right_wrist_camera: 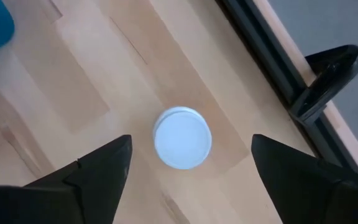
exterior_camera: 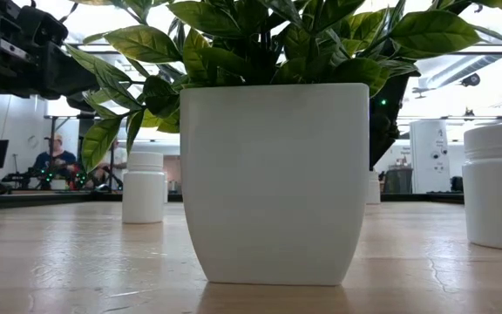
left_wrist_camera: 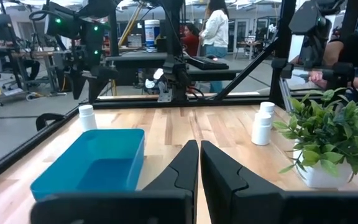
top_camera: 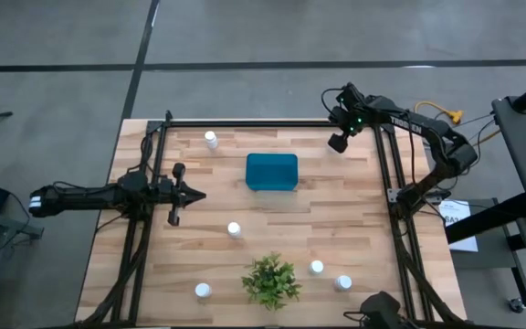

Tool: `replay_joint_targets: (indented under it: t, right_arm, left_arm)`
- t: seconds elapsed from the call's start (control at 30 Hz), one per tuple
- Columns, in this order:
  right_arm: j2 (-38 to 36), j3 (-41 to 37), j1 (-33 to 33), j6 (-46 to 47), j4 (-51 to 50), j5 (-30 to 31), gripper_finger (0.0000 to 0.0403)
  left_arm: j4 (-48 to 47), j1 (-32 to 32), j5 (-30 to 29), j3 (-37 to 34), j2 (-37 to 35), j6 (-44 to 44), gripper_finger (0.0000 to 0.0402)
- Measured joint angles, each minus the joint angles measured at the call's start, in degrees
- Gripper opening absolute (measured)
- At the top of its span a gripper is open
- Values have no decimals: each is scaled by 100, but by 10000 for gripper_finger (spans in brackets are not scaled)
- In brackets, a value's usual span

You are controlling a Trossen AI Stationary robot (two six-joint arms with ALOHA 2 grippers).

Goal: Pick and place pill bottles into a basket
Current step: Put the white pill bottle into the blue bin

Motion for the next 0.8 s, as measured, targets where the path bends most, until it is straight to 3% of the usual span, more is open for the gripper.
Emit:
replay_joint_targets:
  t: [0.47, 0.8]
  right_arm:
    - [622, -41, 0, -36, 151, 9, 327]
    - [592, 62, 4, -32, 190, -122, 325]
  left_arm:
    - [0, 0, 37, 2, -2, -33, 2]
    - [2, 0, 35, 0, -2, -31, 2]
